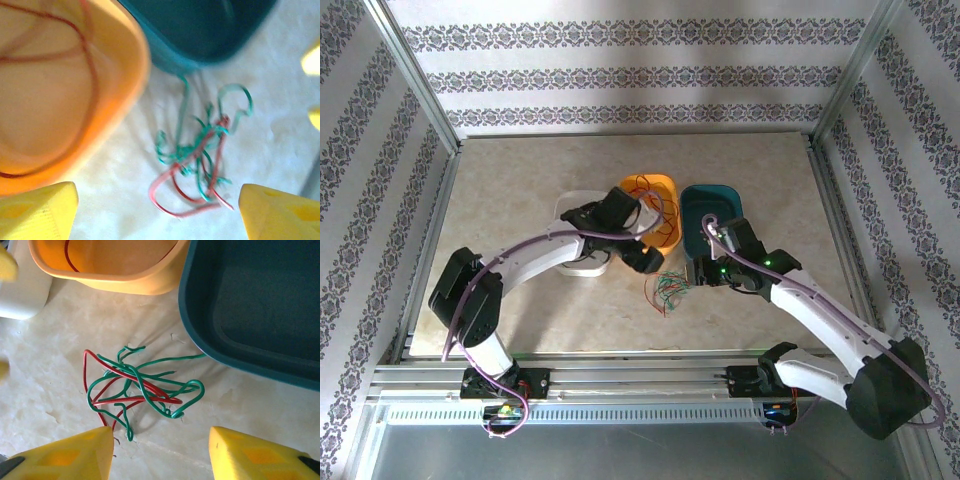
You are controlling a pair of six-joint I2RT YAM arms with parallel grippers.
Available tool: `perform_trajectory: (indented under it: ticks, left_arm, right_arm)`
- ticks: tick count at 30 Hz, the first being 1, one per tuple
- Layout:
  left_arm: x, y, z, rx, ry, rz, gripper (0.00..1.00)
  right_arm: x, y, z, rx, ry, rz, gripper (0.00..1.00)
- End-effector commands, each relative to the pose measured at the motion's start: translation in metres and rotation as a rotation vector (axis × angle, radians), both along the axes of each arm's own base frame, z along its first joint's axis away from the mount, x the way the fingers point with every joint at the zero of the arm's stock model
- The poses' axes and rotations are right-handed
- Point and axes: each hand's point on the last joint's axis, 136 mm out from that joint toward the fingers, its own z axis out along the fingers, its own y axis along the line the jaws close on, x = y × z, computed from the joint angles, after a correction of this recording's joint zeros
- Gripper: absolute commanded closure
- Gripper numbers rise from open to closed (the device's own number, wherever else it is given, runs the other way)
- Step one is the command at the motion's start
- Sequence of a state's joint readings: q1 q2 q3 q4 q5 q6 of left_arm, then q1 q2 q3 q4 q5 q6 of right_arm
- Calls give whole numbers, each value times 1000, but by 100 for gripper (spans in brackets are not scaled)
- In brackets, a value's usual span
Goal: Untangle the cables
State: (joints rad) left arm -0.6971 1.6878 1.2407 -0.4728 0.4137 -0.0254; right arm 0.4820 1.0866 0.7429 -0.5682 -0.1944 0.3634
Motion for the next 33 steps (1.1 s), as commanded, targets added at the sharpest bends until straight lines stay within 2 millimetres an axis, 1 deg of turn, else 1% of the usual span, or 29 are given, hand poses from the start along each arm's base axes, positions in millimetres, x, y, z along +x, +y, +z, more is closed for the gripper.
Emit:
perform_trajectory:
  ticks: [1,5,8,14,17,22,26,29,33]
  left_arm:
    - [-20,-6,-18,30,35,-105,17]
    - [-13,-4,-38,74,20,-98,26]
    - [-7,-4,-48,97,3,-92,31]
    - [-2,-6,-63,111,5,-96,39]
    - [5,-6,-69,122,-15,-77,48]
    - [7,-12,-74,103,-11,-77,56]
    - [6,-14,-80,93,4,-78,60]
    - [3,-15,-83,71,5,-82,63]
    - [-3,-16,-86,42,17,-92,74]
  right_arm:
    - [-4,5,-7,2,44,36,47]
    - [-4,3,-10,-9,52,28,47]
    - [-6,3,-7,-2,44,27,47]
    - [-10,6,-9,15,60,40,47]
    - [-10,7,-8,16,64,45,47]
    - [-11,9,-6,25,66,54,47]
    - [-11,11,-7,27,75,64,47]
    - [-13,19,-10,47,115,95,46]
    - [-12,25,-21,35,168,108,46]
